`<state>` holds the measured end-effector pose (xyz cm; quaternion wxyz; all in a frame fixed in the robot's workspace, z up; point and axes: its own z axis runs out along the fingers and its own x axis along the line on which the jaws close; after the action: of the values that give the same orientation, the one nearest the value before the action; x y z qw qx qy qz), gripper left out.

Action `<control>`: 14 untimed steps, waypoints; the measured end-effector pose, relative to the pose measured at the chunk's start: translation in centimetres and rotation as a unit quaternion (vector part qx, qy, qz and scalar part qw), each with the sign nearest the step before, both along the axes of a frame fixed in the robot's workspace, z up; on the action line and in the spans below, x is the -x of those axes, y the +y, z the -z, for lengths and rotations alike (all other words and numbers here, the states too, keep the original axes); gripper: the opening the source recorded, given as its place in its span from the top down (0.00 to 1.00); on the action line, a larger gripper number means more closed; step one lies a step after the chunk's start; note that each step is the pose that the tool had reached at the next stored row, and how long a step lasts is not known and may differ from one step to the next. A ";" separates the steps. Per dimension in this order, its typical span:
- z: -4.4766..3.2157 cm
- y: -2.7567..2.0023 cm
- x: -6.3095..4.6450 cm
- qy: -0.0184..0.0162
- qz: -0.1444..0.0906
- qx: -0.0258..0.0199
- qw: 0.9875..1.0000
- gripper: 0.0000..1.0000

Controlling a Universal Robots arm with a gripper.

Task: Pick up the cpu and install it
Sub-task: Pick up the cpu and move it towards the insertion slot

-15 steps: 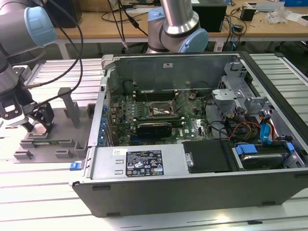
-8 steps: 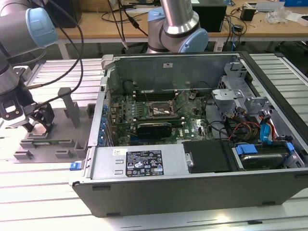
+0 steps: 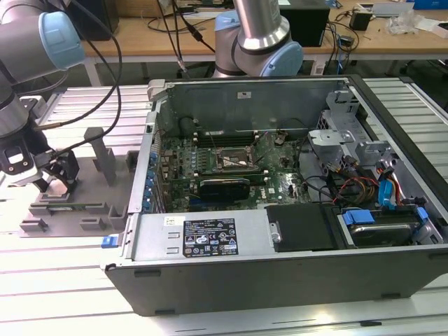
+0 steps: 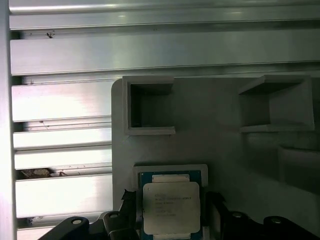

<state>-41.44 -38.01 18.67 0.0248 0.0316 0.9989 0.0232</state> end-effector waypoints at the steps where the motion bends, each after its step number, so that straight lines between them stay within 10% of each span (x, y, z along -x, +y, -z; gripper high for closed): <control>1: 0.00 0.00 0.0 0.000 0.000 0.000 1.000 0.34; 14: 0.00 0.00 0.0 0.000 0.000 0.000 1.000 0.45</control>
<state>-41.47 -38.01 18.67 0.0250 0.0316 0.9989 0.0231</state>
